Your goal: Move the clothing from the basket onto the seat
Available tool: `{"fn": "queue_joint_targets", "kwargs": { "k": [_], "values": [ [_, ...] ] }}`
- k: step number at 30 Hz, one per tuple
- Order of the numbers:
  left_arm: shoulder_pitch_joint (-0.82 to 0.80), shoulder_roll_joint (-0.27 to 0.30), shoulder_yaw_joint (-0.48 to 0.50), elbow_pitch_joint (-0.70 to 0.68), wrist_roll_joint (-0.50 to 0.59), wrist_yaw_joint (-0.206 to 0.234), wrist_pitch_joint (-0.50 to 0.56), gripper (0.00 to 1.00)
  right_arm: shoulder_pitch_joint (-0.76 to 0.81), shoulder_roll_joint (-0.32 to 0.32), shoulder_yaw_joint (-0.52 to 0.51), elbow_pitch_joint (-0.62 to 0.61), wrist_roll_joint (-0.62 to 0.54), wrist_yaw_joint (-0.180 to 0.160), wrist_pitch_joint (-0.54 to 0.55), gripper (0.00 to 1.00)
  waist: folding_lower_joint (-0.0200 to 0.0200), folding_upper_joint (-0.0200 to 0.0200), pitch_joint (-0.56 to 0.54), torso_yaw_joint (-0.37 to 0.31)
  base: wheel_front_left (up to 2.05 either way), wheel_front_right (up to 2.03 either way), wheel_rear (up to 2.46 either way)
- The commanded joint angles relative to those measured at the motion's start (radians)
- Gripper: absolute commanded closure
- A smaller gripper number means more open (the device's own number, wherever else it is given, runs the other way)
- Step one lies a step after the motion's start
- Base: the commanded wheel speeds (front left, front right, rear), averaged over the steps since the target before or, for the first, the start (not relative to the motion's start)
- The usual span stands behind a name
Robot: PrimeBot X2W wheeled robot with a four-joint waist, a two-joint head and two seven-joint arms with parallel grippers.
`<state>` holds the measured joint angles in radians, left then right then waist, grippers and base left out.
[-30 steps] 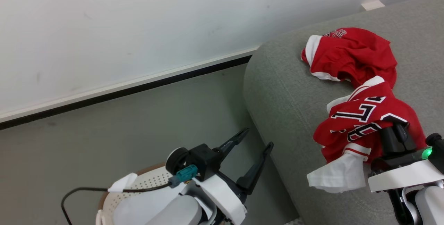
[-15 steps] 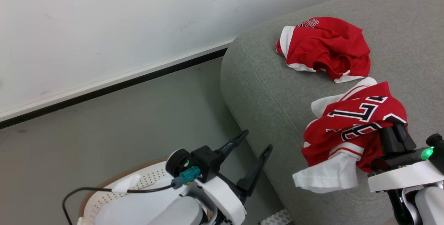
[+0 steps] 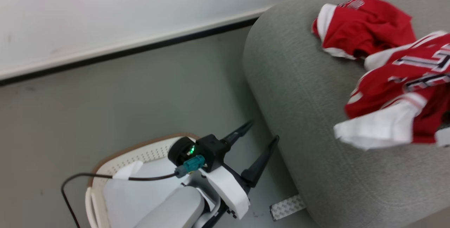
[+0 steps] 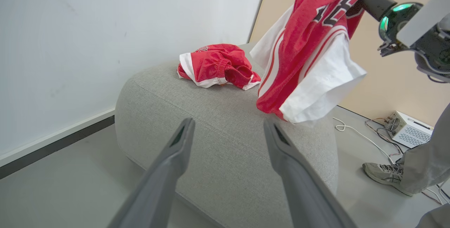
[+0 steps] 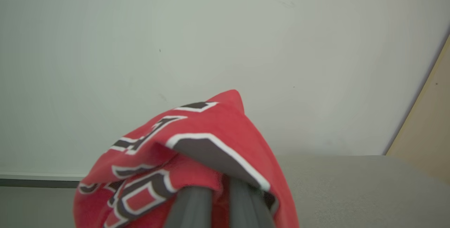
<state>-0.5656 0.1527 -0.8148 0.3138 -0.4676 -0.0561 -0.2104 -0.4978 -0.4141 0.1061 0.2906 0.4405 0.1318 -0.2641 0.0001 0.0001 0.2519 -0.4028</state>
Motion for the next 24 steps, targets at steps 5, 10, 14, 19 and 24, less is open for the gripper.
{"fn": "queue_joint_targets", "kwargs": {
  "k": [5,10,14,19,24],
  "values": [
    [-0.036,0.038,0.006,-0.033,0.013,0.011,0.029,0.00,-0.124,-0.110,-0.061,0.070,0.063,-0.002,0.011,1.00,-0.0001,-0.0001,0.136,0.091,0.00,0.00,0.00],
    [-0.068,0.067,0.010,-0.076,0.031,0.021,0.062,0.00,-0.238,-0.200,-0.093,0.192,0.111,-0.002,0.048,1.00,-0.0001,-0.0001,0.239,0.139,0.00,0.00,0.00],
    [-0.092,0.088,0.018,-0.112,0.042,0.032,0.082,0.00,-0.346,-0.247,-0.081,0.293,0.109,-0.002,0.078,1.00,-0.0001,-0.0001,0.318,0.166,0.00,0.00,0.00],
    [-0.112,0.111,0.022,-0.139,0.056,0.042,0.101,0.00,-0.470,-0.233,-0.018,0.470,0.104,-0.002,0.145,1.00,-0.0001,-0.0001,0.389,0.179,0.00,0.00,0.00],
    [-0.128,0.111,0.025,-0.149,0.054,0.047,0.099,0.00,-0.539,-0.212,0.068,0.654,0.124,-0.002,0.309,0.95,-0.0001,-0.0001,0.413,0.194,0.00,0.00,0.00]
  ]
}}
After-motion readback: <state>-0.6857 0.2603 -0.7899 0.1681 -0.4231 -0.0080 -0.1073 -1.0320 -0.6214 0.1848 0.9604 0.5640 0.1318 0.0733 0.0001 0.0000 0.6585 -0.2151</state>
